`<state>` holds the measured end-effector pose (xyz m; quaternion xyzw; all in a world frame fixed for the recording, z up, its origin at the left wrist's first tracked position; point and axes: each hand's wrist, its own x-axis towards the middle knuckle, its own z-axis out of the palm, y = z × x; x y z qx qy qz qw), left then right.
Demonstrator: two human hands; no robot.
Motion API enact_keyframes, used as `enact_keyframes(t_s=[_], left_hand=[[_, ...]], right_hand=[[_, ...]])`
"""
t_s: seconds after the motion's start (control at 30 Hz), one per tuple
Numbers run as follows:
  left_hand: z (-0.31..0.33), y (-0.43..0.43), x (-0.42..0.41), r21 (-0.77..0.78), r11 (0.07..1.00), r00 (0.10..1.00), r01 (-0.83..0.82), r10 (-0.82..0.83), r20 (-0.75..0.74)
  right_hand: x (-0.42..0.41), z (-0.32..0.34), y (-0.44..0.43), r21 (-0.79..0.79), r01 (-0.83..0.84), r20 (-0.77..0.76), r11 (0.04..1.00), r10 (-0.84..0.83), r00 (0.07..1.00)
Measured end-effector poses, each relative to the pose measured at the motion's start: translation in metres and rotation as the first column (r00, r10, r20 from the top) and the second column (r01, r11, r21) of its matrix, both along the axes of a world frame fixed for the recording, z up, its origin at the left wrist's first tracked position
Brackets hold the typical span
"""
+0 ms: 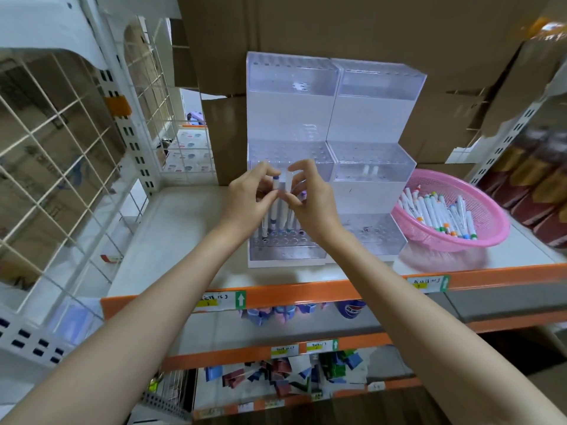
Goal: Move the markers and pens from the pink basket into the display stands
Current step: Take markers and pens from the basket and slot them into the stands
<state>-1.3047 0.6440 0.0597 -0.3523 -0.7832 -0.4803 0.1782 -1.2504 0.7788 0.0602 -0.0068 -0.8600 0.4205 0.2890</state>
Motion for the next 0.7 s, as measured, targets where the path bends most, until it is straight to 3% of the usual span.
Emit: enact_keyframes(t_s=[0.37, 0.5, 0.7], left_hand=[[0.001, -0.003, 0.001, -0.166, 0.985, 0.984, 0.042, -0.07, -0.164], [0.006, -0.003, -0.001, -0.157, 0.988, 0.985, -0.008, -0.019, -0.171], [0.006, 0.0, -0.003, -0.226, 0.973, 0.951, -0.051, -0.021, -0.308]], right_hand=[[0.003, 0.001, 0.004, 0.057, 0.021, 0.023, 0.998, -0.023, 0.999], [0.006, 0.002, 0.005, 0.07, 0.009, 0.034, 0.998, -0.012, 0.999], [0.006, 0.002, 0.004, 0.083, 0.021, 0.021, 0.996, -0.022, 1.0]])
